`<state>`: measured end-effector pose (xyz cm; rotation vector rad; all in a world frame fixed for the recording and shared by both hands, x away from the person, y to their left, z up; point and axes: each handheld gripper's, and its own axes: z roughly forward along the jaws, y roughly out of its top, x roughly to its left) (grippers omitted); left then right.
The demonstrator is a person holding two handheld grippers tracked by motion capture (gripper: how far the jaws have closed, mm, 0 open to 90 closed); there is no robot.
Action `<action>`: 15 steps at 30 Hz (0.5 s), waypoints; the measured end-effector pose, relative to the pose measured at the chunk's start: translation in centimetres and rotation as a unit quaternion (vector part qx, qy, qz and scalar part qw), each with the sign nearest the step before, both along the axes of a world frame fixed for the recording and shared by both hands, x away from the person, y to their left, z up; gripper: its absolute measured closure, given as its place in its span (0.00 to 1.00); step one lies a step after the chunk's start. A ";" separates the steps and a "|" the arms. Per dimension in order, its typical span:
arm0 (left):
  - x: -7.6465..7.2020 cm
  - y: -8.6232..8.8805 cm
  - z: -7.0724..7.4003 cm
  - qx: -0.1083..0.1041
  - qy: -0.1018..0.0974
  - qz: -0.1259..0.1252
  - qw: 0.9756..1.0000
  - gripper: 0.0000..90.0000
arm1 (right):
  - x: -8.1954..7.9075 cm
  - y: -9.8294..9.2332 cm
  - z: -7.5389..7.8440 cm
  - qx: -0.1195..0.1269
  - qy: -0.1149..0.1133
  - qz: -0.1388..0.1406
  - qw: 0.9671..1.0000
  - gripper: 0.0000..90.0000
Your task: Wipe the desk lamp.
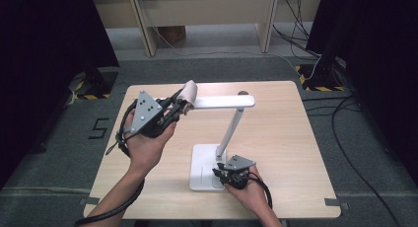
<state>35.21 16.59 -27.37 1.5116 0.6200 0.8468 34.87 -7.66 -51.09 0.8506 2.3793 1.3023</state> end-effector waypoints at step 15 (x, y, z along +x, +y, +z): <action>0.3 -1.2 0.0 0.010 -0.001 -0.008 1.000 0.90 | 0.0 0.0 0.0 -0.001 -0.001 0.000 1.000 0.77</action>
